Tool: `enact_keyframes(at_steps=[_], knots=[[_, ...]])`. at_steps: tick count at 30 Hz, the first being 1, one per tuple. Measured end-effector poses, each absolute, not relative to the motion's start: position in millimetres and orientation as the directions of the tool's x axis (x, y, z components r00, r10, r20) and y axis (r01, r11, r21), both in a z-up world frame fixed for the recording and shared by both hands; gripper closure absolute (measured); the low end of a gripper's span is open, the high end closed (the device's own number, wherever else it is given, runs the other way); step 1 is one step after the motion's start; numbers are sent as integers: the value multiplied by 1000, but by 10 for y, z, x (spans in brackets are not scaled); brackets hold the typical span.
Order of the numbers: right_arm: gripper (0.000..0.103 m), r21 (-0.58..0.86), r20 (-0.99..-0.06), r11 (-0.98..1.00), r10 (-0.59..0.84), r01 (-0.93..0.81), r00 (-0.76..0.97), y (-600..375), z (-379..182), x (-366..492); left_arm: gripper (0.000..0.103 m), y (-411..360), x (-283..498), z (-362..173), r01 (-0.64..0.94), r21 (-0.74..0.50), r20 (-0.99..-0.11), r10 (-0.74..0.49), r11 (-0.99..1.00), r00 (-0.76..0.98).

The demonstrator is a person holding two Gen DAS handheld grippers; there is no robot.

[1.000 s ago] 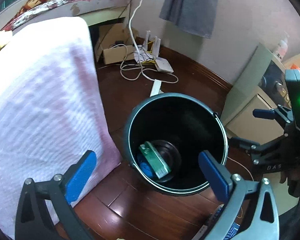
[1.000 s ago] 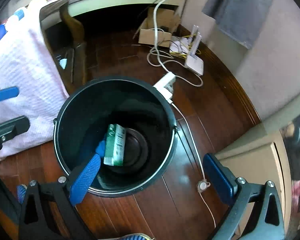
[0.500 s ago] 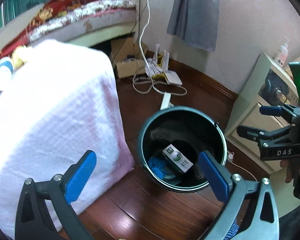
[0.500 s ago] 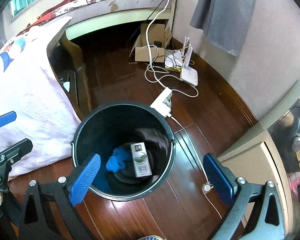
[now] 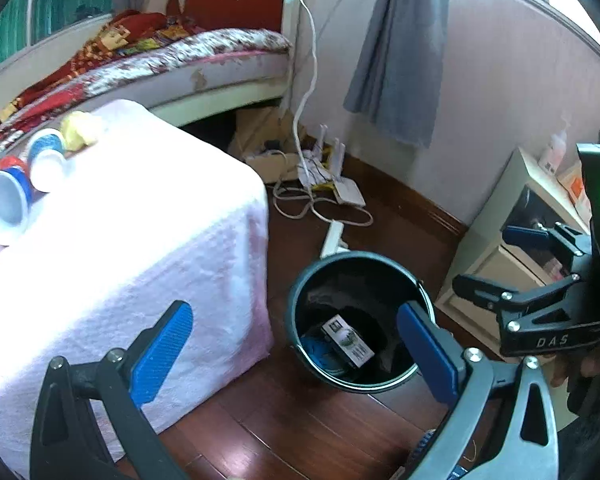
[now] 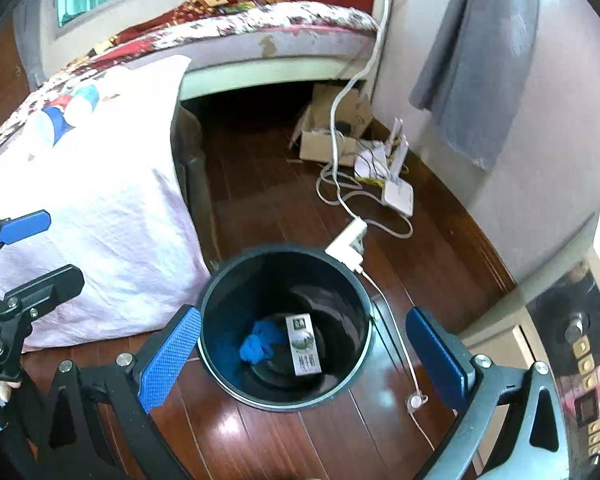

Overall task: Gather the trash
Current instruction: 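Grasp the clear plastic bag with the left tool while the right tool grasps the blue cup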

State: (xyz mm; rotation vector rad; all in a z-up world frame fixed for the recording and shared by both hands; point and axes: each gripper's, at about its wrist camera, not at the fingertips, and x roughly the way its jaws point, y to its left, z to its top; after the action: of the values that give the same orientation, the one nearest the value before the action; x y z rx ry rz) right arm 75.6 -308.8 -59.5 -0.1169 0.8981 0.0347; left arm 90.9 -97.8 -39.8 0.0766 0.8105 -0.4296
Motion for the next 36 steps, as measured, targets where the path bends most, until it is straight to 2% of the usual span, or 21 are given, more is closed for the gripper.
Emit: enact_keyframes(at_steps=[4, 8, 14, 18, 22, 27, 31, 33, 35, 36], knots=[[0, -81, -765, 990, 10, -111, 644, -2881, -489, 843, 0, -819, 927, -288, 355, -72, -696, -302, 932, 652], [0, -69, -745, 986, 52, -154, 665, -2612, -389, 962, 0, -520, 982, -205, 304, -104, -687, -290, 947, 666], [0, -14, -712, 973, 153, -231, 686, -2127, -311, 1159, 0, 15, 1008, -108, 155, -52, -652, -151, 986, 743], [0, 46, -687, 953, 248, -300, 683, -1757, -289, 1276, 0, 454, 1065, -150, 50, -26, -659, -54, 998, 750], [0, 0, -705, 957, 207, -292, 679, -1371, -252, 1434, 0, 838, 1101, -197, -37, -10, -667, 21, 999, 744], [0, 82, -675, 941, 295, -329, 676, -940, -197, 1626, 0, 1324, 1106, -268, -131, -10, -675, 90, 991, 733], [0, 93, -641, 914, 358, -394, 679, -525, -190, 1726, 1, 1667, 1206, -305, -179, 6, -677, 135, 984, 724], [2, 50, -624, 898, 369, -437, 688, -256, -227, 1771, 1, 1847, 1284, -328, -201, -4, -681, 144, 980, 718], [16, 13, -623, 885, 371, -465, 688, -67, -292, 1823, 2, 1979, 1360, -353, -214, -17, -682, 145, 977, 717], [20, 1, -628, 880, 370, -475, 685, 19, -335, 1869, 2, 2026, 1402, -366, -217, -18, -683, 146, 976, 715]])
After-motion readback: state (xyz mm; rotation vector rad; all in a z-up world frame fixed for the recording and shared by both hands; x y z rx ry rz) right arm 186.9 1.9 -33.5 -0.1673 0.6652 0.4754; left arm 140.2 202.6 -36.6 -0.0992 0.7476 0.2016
